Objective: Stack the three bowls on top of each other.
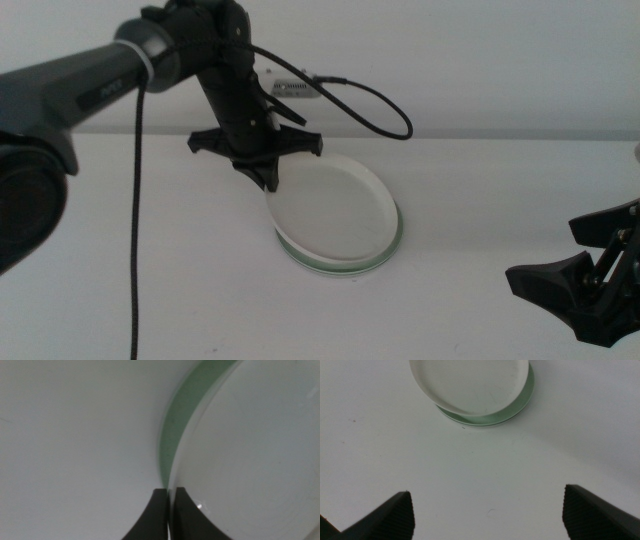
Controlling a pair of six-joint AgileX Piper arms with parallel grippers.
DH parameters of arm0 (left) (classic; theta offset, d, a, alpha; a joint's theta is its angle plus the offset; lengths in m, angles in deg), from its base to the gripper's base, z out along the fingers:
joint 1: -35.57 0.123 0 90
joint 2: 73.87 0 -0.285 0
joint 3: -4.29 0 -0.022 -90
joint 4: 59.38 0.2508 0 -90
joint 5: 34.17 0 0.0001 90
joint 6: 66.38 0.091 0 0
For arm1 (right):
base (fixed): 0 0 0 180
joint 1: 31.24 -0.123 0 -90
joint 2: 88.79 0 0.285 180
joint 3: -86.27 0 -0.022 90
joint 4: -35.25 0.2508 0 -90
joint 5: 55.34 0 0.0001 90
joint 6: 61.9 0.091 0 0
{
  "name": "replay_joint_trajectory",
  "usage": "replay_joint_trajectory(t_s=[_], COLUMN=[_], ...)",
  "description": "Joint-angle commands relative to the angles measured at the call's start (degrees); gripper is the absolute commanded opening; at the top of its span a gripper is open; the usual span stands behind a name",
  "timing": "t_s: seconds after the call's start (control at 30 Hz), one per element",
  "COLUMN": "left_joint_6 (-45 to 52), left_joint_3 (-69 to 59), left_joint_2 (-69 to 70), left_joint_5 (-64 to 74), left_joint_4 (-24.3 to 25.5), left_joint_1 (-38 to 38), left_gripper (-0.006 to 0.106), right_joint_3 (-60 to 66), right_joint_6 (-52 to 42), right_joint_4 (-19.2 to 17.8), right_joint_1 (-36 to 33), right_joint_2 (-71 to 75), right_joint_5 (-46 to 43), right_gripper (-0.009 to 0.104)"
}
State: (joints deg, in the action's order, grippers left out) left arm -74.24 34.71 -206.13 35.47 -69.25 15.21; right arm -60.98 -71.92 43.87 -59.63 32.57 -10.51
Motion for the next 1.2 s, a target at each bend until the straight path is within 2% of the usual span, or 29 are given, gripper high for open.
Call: replay_joint_trajectory(t_s=[0.0,0.33,0.5,0.57,0.73,0.87,0.9,1.0,1.17], left_joint_6=[0.28,1.99,3.32,3.28,5.12,7.86,8.59,10.68,8.67], left_joint_3=[0.60,0.60,0.60,0.60,0.60,0.48,-0.16,-6.80,-27.04], left_joint_2=[-0.93,-3.35,-4.07,-4.12,-0.55,7.96,11.00,21.80,43.86], left_joint_5=[0.31,-2.86,-4.25,-4.52,-1.00,5.11,5.64,3.84,-5.85], left_joint_4=[-1.59,-2.21,-2.65,-2.43,-0.21,4.52,5.59,7.11,11.65], left_joint_1=[-0.22,-0.22,-0.22,-0.22,0.41,2.15,2.39,2.83,3.17], left_gripper=[-0.001,0.000,0.009,0.019,0.058,0.090,0.094,0.094,0.094], right_joint_3=[0.30,0.30,0.30,0.30,0.30,0.30,0.30,0.30,0.30], right_joint_6=[-0.04,-0.04,-0.04,-0.04,-0.04,-0.04,-0.04,-0.04,-0.04], right_joint_4=[-0.44,-0.44,-0.44,-0.44,-0.44,-0.44,-0.44,-0.44,-0.44], right_joint_1=[-0.15,-0.15,-0.15,-0.15,-0.15,-0.15,-0.15,-0.15,-0.15], right_joint_2=[0.22,0.22,0.22,0.22,0.22,0.22,0.22,0.22,0.22], right_joint_5=[-0.67,-0.76,-0.76,-0.76,-0.76,-0.76,-0.76,-0.76,-0.76], right_gripper=[0.079,0.079,0.079,0.079,0.079,0.079,0.079,0.079,0.079])
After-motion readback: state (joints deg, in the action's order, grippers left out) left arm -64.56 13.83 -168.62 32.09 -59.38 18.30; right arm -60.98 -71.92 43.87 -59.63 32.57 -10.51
